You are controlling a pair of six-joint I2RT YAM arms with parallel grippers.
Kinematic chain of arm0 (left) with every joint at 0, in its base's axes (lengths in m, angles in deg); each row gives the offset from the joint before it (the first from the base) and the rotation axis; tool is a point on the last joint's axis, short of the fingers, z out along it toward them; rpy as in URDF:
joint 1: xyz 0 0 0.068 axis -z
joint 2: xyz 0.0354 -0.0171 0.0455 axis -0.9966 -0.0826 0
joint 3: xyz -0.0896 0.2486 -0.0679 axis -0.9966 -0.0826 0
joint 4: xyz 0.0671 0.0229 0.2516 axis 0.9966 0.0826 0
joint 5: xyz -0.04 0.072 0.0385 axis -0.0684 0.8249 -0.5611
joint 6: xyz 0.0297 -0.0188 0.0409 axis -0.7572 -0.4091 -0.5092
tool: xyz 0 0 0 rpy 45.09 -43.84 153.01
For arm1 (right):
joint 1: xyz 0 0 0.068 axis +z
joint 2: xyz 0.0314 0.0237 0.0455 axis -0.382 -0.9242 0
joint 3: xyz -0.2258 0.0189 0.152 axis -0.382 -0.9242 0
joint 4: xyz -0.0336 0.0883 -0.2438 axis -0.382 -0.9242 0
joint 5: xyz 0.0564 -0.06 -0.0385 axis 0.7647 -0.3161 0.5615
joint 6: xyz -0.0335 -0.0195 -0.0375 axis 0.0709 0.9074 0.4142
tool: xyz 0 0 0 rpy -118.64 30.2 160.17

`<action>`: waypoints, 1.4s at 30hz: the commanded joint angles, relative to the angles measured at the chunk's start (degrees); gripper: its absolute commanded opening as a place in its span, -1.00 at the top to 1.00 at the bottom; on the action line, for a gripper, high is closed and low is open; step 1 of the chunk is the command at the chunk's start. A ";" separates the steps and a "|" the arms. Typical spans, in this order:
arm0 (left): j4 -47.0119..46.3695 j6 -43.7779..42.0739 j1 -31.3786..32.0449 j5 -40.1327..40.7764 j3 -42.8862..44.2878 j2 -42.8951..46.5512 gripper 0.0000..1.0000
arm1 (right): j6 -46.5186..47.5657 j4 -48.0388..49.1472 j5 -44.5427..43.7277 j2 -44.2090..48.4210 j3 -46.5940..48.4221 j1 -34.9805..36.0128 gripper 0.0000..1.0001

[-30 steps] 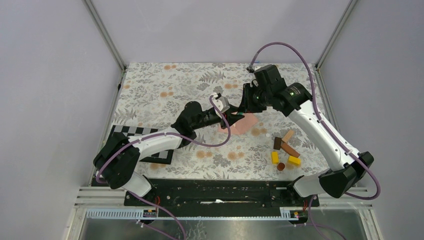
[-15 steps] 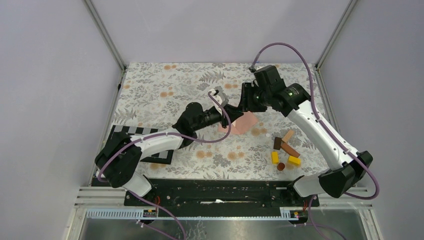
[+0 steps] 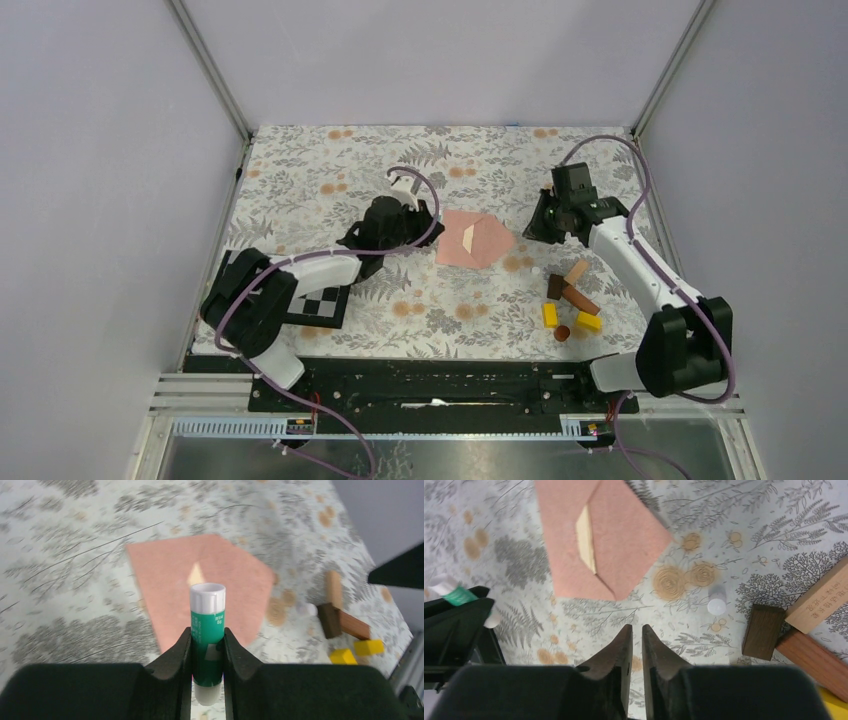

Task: Place the letter into the envelope and seal it

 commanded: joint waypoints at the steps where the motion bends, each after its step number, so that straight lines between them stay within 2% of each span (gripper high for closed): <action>1: 4.70 4.87 -3.15 -0.59 5.63 -3.88 1.00 | -2.13 9.69 0.28 -3.57 -3.00 -3.20 0.71; 7: 13.08 3.01 -3.96 -4.50 14.71 -11.46 1.00 | -2.66 13.95 0.19 -11.26 -3.49 -5.69 1.00; 13: 19.15 0.70 -4.07 -1.30 19.84 -16.17 1.00 | -4.08 16.33 -0.66 -16.19 -3.76 -6.02 1.00; 27: 19.72 1.59 -3.11 1.21 19.90 -20.12 1.00 | -4.98 17.55 -1.24 -24.92 -3.58 -6.15 1.00; 42: 21.60 2.37 -1.72 1.37 21.60 -22.48 1.00 | -12.00 28.36 11.95 -25.31 -8.78 -6.17 1.00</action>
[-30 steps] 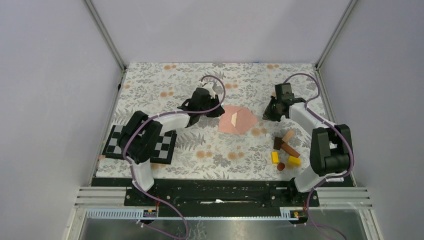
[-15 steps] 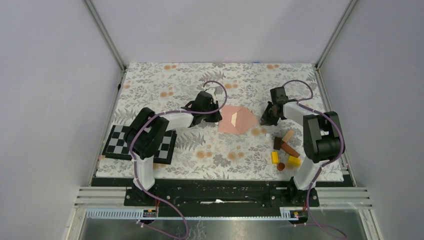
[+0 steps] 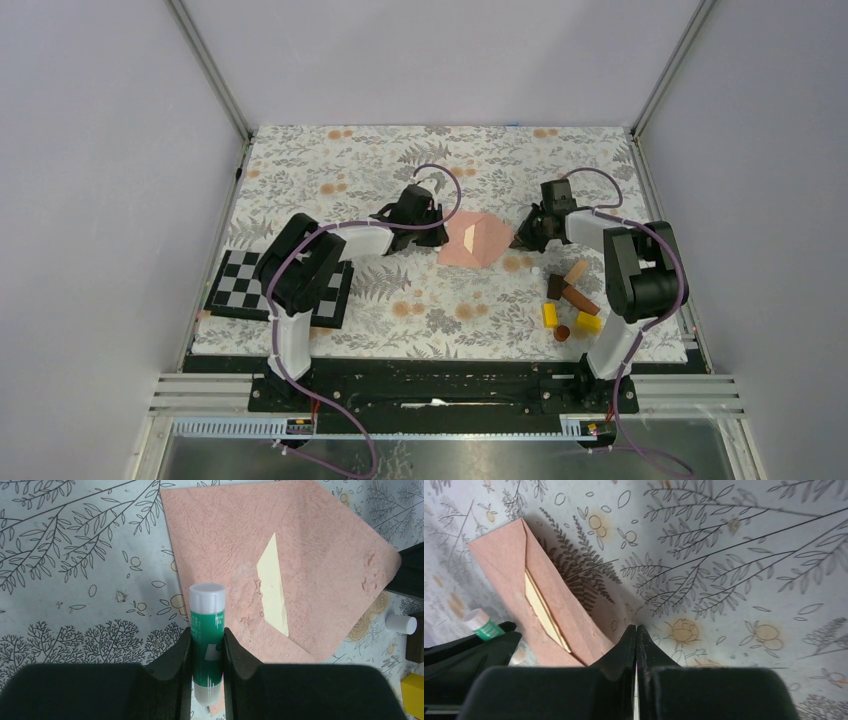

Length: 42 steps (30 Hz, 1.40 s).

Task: Place the letter into the envelope and seal it

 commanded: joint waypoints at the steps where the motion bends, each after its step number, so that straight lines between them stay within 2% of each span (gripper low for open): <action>1: 0.49 0.46 0.37 0.13 1.72 -0.56 1.00 | -3.65 4.48 4.98 0.57 -2.25 -0.18 1.00; 10: 0.05 0.47 0.81 -0.92 2.10 -0.97 1.00 | -7.08 10.58 8.35 2.99 -4.82 0.04 1.00; 20: 0.03 0.51 1.99 -1.05 2.39 -0.88 1.00 | -8.48 12.79 8.61 2.64 -3.58 3.32 1.00; 29: 0.13 0.60 2.75 -1.27 2.91 -0.97 1.00 | -8.81 13.28 7.82 -0.18 -1.21 6.98 1.00; 42: -0.22 0.60 2.84 -1.26 2.20 -0.79 1.00 | -6.76 13.37 8.11 -6.18 2.60 8.61 1.00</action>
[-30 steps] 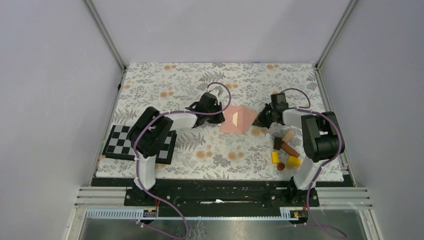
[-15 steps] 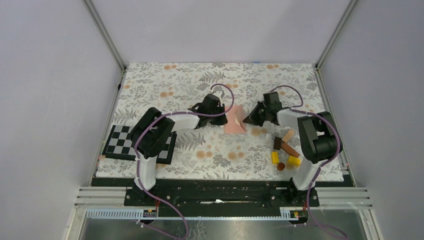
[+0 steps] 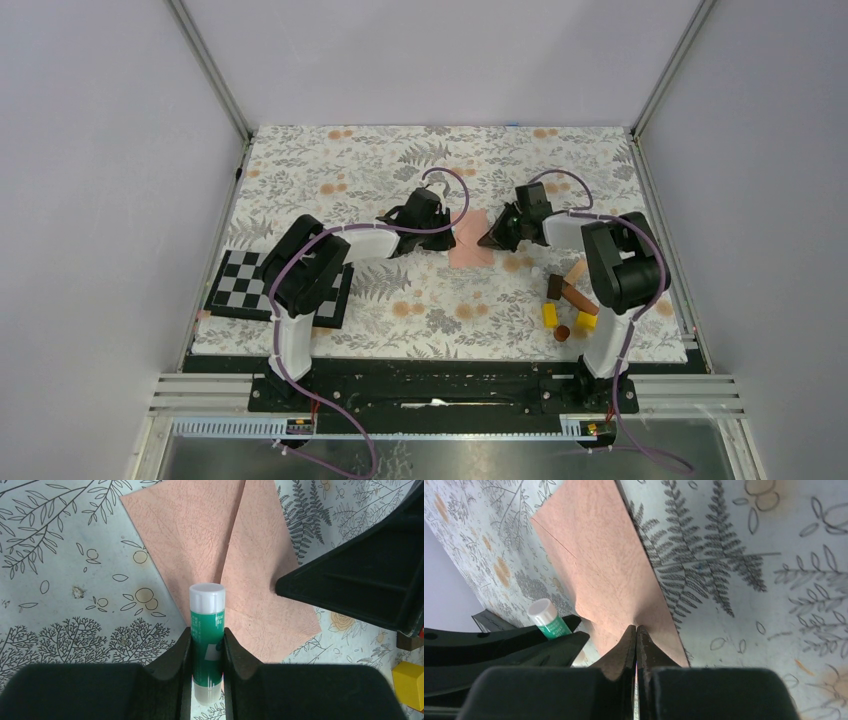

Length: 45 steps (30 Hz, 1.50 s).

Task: Place the letter into the envelope and seal it

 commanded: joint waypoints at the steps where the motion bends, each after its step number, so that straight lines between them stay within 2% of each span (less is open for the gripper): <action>1: -0.85 0.27 0.26 -0.93 1.46 -0.33 1.00 | 1.46 0.98 0.20 -2.10 3.61 1.40 1.00; 20: -0.99 -0.33 0.13 -1.19 1.60 0.63 1.00 | 1.24 1.33 0.57 -7.64 7.87 3.86 1.00; 28: -1.90 7.54 -3.42 -8.54 3.27 4.67 1.00 | 1.91 1.33 -0.19 -7.71 6.88 3.83 1.00; 31: -1.75 11.38 -4.92 -12.54 5.03 3.94 1.00 | 1.99 1.33 -0.26 -7.71 7.02 3.89 1.00; 38: -2.64 14.53 -5.41 -14.38 7.47 0.12 1.00 | 2.15 1.08 0.31 -8.08 7.62 3.86 1.00; 45: -2.88 13.82 -5.68 -10.07 8.03 -3.70 1.00 | 3.14 -0.14 0.05 -7.87 8.54 3.85 1.00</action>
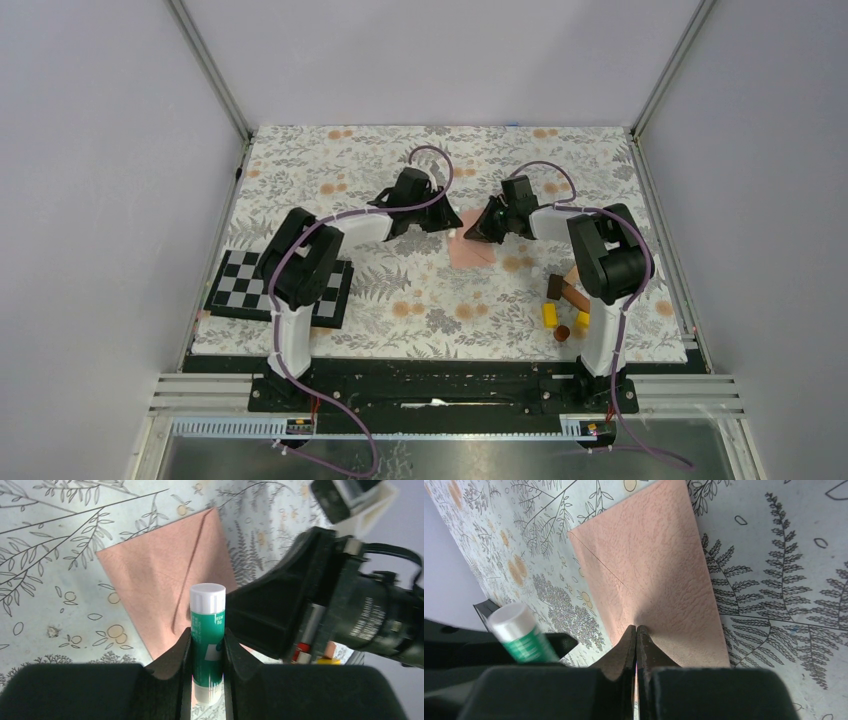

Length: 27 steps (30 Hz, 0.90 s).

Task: Place the letter into the envelope and seal it

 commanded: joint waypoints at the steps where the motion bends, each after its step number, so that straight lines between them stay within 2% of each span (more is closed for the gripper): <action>1: -2.19 0.26 -0.29 2.06 1.80 -2.96 1.00 | 2.11 -2.51 -1.41 -1.68 1.65 0.79 1.00; 13: 6.91 -3.45 -0.47 9.10 5.44 -6.47 1.00 | 1.94 -3.23 -0.41 -2.62 3.72 0.25 1.00; 27: 9.32 -4.25 -0.55 9.06 5.92 -7.38 1.00 | 1.47 -3.40 -0.30 -3.63 5.45 -1.92 1.00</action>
